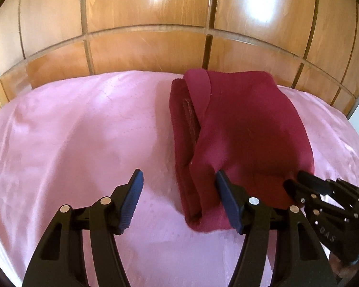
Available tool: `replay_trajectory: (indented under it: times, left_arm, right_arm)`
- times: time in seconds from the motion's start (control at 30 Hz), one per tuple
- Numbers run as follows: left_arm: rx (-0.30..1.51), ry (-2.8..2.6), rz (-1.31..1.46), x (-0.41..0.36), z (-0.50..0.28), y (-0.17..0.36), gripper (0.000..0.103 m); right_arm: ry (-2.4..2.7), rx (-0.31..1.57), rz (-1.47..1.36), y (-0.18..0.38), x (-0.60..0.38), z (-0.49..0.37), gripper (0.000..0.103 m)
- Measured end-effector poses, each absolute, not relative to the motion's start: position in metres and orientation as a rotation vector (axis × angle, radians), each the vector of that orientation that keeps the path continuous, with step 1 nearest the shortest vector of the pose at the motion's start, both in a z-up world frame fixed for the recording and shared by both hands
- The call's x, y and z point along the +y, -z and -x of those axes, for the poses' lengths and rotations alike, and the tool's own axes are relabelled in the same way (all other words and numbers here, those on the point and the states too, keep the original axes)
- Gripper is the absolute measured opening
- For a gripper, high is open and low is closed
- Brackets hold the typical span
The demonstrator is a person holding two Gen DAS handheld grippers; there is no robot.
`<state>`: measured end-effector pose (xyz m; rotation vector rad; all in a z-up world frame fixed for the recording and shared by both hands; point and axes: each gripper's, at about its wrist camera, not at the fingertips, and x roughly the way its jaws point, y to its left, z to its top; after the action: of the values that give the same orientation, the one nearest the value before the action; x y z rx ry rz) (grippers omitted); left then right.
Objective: Fold small clothes
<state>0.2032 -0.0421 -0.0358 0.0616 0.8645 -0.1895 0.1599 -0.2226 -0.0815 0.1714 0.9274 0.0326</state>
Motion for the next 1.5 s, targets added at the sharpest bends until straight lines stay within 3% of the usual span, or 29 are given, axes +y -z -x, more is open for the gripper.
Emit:
replay_trajectory:
  times: [0.2, 0.53, 0.6, 0.73, 0.77, 0.9, 1.1, 1.5]
  left_arm:
    - [0.828, 0.183, -0.048, -0.035, -0.185, 0.028, 0.063]
    - [0.754, 0.166, -0.024, -0.028, -0.154, 0.003, 0.063]
    - [0.735, 0.156, -0.023, -0.027, -0.147, -0.003, 0.071]
    - [0.692, 0.135, -0.025, -0.025, -0.133, -0.013, 0.072]
    - [0.684, 0.127, -0.028, -0.025, -0.128, -0.014, 0.077]
    - [0.655, 0.097, -0.030, -0.019, -0.116, -0.020, 0.086]
    - [0.622, 0.074, -0.032, -0.015, -0.100, -0.028, 0.091]
    - [0.580, 0.060, -0.059, -0.016, -0.087, -0.034, 0.094]
  right_arm:
    - [-0.026, 0.919, -0.149, 0.072, -0.207, -0.155, 0.066]
    - [0.026, 0.910, -0.135, 0.057, -0.194, -0.130, 0.083]
    - [0.053, 0.899, -0.142, 0.053, -0.194, -0.124, 0.088]
    - [0.107, 0.857, -0.169, 0.039, -0.193, -0.110, 0.096]
    - [0.127, 0.842, -0.172, 0.034, -0.193, -0.106, 0.099]
    - [0.179, 0.773, -0.168, 0.014, -0.191, -0.090, 0.100]
    - [0.227, 0.688, -0.136, -0.006, -0.184, -0.067, 0.100]
    - [0.268, 0.647, -0.131, -0.010, -0.180, -0.049, 0.101]
